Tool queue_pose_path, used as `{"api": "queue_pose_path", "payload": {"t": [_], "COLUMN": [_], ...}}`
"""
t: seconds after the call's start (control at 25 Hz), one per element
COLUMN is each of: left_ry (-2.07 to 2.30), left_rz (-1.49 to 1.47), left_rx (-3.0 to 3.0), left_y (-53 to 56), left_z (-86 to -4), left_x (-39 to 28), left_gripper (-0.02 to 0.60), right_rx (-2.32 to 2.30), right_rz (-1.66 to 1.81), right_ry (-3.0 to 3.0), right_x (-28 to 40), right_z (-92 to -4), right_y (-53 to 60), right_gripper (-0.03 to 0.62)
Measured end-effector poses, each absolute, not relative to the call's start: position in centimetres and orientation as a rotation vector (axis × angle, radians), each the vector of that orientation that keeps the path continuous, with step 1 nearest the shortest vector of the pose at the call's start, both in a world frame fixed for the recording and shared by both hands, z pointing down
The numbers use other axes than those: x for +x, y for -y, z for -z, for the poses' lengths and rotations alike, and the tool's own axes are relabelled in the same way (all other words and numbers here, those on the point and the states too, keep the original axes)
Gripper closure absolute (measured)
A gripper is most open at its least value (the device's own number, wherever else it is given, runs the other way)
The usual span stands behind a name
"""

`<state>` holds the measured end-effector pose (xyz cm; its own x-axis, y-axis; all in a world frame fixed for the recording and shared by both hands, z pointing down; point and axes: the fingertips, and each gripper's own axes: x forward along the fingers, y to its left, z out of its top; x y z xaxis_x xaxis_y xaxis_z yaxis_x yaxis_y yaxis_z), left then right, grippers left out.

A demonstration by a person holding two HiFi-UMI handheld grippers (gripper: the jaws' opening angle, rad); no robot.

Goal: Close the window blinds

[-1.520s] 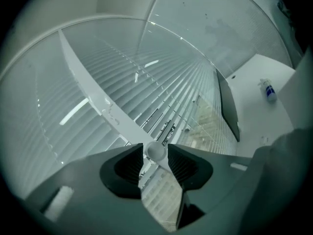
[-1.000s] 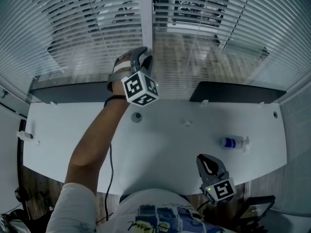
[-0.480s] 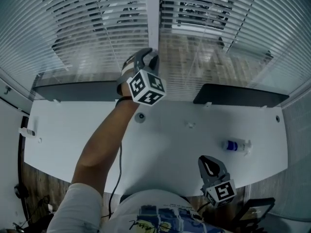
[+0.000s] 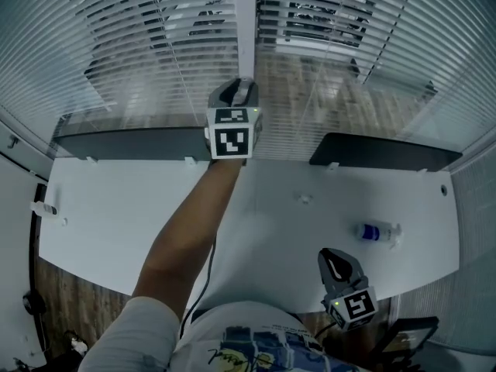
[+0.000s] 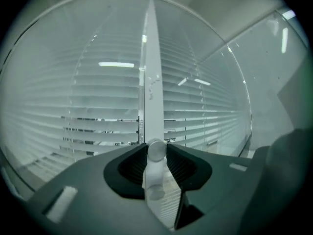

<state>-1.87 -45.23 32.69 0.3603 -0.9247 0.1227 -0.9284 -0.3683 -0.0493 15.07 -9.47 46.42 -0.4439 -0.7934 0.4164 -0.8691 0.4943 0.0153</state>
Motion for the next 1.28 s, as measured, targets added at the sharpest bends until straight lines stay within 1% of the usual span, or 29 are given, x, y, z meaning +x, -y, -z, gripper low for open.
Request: {"api": "queue_pose_path", "payload": {"t": [0.28,0.6,0.72,0.88,1.04,1.12,1.28], "left_ry": [1.523,1.242,1.188,1.203,1.311,1.414,1.635], "left_rz": [0.189,0.550,0.621,0.593,0.462,0.326,-0.063], "left_rx": [2.318,2.037,1.970,2.015,2.167,2.291,2.583], "left_y": [45.4,45.5,45.7,45.7,45.3,44.9,44.1], "left_z": [-33.0,-33.2,-33.5,-33.5,-32.9,-32.7,-32.1], "left_x": [-2.2,-2.4,-2.5,-2.4,-2.3,-2.3,-1.8], "left_gripper": [0.451,0.451,0.451,0.448,0.440,0.407,0.405], "right_rx": [1.392,1.388,1.383,1.394,1.397,1.400,1.399], "right_rz": [-0.286,-0.290,-0.284,-0.268,-0.259,-0.259,-0.267], "right_ry": [2.380,2.382,2.382,2.390,2.386,2.385,2.381], "right_x": [15.2,15.1,14.9,15.1,15.4,15.5,15.6], "right_z": [-46.3,-46.1,-46.1,-45.8,-45.6,-45.6,-45.7], "right_y": [9.5,9.3,9.4,9.3,9.0,9.0,8.9], "right_gripper": [0.582,0.582,0.582,0.582,0.582,0.582,0.582]}}
